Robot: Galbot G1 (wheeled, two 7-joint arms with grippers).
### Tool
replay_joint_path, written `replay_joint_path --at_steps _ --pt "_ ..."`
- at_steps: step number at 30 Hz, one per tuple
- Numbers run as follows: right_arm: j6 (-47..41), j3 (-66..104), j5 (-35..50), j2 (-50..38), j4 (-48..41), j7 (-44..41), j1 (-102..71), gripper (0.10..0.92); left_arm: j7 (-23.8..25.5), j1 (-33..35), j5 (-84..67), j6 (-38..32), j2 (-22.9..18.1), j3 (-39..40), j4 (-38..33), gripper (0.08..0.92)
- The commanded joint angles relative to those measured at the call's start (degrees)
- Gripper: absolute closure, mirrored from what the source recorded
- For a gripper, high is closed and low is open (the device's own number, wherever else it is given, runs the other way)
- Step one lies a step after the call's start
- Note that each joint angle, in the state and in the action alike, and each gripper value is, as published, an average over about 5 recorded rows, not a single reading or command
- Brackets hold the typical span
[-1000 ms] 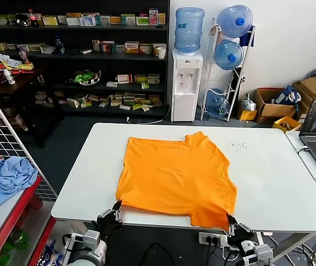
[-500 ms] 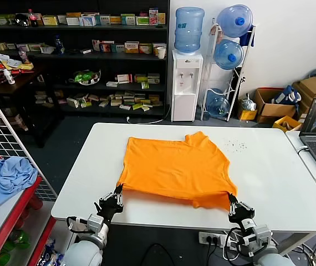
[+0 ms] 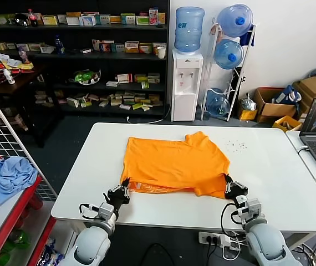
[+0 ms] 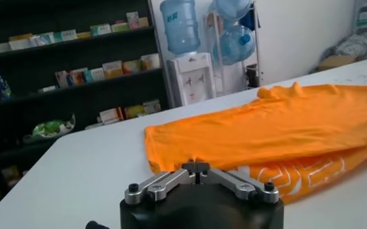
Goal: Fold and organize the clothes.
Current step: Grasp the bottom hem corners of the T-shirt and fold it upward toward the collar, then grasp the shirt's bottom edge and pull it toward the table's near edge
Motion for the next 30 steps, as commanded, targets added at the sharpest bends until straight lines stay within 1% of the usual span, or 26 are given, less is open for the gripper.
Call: replay_joint_path --at_steps 1,4,7,10,15,18,24,27,30 --pt "-0.2 -2.6 1.3 -0.1 -7.0 -0.3 7.4 0.899 0.0 -6.0 0.1 -0.2 0.2 1.5 5.5 0.91" --pt "-1.7 -3.0 1.4 0.2 -7.2 -0.1 8.0 0.853 0.0 -6.2 -0.5 -0.6 0.3 1.6 5.7 0.904" --pt "-3.2 -3.3 1.7 0.1 -6.4 0.1 7.8 0.768 0.0 -5.6 -1.0 -1.6 0.4 1.7 5.4 0.851" --pt "-5.0 -3.3 3.4 -0.6 -4.0 0.4 6.1 0.681 -0.3 -4.4 -1.9 -1.9 0.7 1.7 4.4 0.767" --pt "-9.6 -1.5 5.8 -2.9 3.8 1.1 -0.8 0.534 -1.8 -0.8 -5.8 -0.9 1.7 1.6 1.0 0.619" --pt "-10.8 0.1 6.1 -4.6 7.3 1.5 -5.4 0.447 -2.6 0.9 -7.4 0.1 2.1 1.0 -0.6 0.533" --pt "-11.0 2.6 6.8 -6.4 9.4 1.8 -10.1 0.291 -3.1 2.0 -10.8 2.6 2.5 0.3 -0.8 0.359" --pt "-11.3 2.8 6.8 -6.6 9.1 1.8 -10.6 0.226 -3.2 1.9 -11.4 3.4 2.3 0.3 -0.4 0.273" --pt "-11.6 2.9 7.0 -6.4 8.8 2.2 -10.7 0.206 -3.2 1.7 -11.5 3.6 2.2 0.2 0.2 0.205"
